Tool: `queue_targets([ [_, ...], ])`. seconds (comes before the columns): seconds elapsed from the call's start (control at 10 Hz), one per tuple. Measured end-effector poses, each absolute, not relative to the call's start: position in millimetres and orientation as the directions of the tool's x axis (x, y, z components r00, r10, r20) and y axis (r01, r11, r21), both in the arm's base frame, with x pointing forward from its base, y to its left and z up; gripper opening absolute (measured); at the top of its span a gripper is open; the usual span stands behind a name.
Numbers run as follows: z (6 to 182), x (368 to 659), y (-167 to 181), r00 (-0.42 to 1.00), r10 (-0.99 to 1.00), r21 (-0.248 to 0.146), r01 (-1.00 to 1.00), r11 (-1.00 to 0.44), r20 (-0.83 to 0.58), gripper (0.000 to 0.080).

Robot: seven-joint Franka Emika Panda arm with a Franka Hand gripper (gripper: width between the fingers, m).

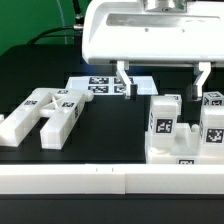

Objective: Assemble chair

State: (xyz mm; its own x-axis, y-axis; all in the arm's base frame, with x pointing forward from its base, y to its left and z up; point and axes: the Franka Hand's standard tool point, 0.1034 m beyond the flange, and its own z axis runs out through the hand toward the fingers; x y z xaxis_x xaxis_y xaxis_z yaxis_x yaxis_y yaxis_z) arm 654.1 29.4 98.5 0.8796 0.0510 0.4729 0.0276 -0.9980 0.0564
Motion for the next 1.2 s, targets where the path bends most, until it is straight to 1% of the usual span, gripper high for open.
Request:
queue_targets([
  [0.2, 96.0, 655.5, 31.3, 0.948, 0.041, 0.038, 0.03, -0.999, 0.317, 0.0649],
  [0.4, 93.9, 653.1, 34.8, 0.978, 0.038, 0.026, 0.034, -0.999, 0.204, 0.0649],
  [0.5, 91.4, 648.6, 35.0, 0.992, 0.036, 0.02, 0.034, -0.999, 0.119, 0.0649],
  [0.6, 92.5, 651.1, 35.0, 0.997, 0.035, 0.016, 0.034, -0.999, 0.072, 0.0649],
  [0.7, 92.7, 656.0, 33.9, 0.994, 0.035, 0.019, 0.033, -0.999, 0.1, 0.0649],
  [1.2, 90.2, 661.0, 25.8, 0.994, 0.026, 0.021, 0.024, -0.999, 0.103, 0.0649],
])
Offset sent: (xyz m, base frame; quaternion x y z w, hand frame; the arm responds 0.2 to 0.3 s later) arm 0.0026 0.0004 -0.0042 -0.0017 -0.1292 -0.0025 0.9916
